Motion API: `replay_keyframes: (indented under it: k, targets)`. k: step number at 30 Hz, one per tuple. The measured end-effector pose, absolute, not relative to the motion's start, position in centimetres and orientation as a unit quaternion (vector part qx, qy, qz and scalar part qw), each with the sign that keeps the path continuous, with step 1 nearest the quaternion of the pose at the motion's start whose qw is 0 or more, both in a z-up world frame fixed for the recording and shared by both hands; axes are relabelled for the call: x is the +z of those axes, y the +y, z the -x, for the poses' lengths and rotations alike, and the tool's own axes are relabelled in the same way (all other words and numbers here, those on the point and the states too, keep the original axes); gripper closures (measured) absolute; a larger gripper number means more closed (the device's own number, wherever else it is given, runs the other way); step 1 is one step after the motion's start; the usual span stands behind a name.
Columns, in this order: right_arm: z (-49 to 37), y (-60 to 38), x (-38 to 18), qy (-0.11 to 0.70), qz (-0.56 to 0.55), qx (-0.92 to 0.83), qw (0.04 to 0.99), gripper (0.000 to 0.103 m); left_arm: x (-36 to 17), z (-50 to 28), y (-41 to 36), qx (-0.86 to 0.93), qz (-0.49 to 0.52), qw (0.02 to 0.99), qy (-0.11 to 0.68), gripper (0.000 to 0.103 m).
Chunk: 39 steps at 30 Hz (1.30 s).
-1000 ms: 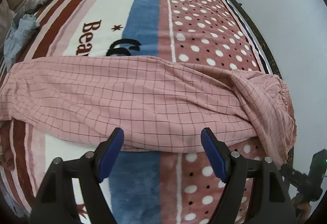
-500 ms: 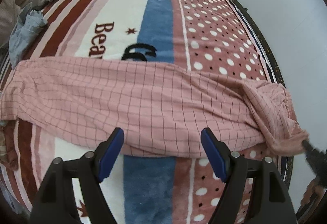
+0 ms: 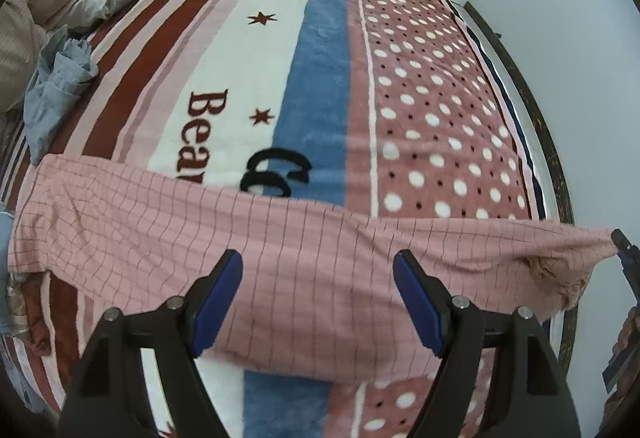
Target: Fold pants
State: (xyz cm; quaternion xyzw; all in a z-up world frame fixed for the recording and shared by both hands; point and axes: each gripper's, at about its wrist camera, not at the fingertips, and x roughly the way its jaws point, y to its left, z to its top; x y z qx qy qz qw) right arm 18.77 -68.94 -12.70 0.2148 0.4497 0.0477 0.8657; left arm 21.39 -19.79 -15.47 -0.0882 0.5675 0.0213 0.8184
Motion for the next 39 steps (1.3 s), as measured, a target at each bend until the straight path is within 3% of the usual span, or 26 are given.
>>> replay_keyframes:
  k: [11,12,14,19,24,28,34,39]
  targets:
    - [-24.7,-70.1,-17.9,0.509,-0.199,0.055,0.836,0.087,-17.6,-24.5,-21.4,0.043,0.083,0.81,0.58,0.029]
    - [-25.0,-70.3,-18.4,0.515,-0.205,0.054,0.831,0.086,-18.0,-24.6,-21.3,0.047,0.087,0.807,0.582,0.029]
    - [-25.5,-70.7,-19.1,0.527,-0.217,0.053,0.82,0.07,-18.4,-24.9,-21.1,0.051,0.092,0.804,0.585,0.029]
    - [-25.1,-70.8,-16.7,0.528,-0.208,0.066,0.821,0.062,-18.4,-25.7,-21.7,0.037,0.099,0.804,0.586,0.029]
    - [-24.8,-67.0,-15.8,0.531,-0.234,0.167,0.797,0.062,-18.6,-26.1,-22.6,0.018,0.11,0.8,0.589,0.029]
    - [-25.0,-61.3,-18.4,0.559,-0.232,0.246,0.757,0.087,-19.4,-25.8,-22.2,0.017,0.112,0.793,0.598,0.029]
    - [-25.3,-56.6,-22.6,0.6,-0.194,0.27,0.728,0.089,-20.5,-24.5,-19.2,0.043,0.118,0.784,0.607,0.029]
    - [-27.8,-58.8,-23.3,0.583,-0.161,0.192,0.773,0.101,-20.9,-23.3,-15.9,0.077,0.124,0.781,0.607,0.029]
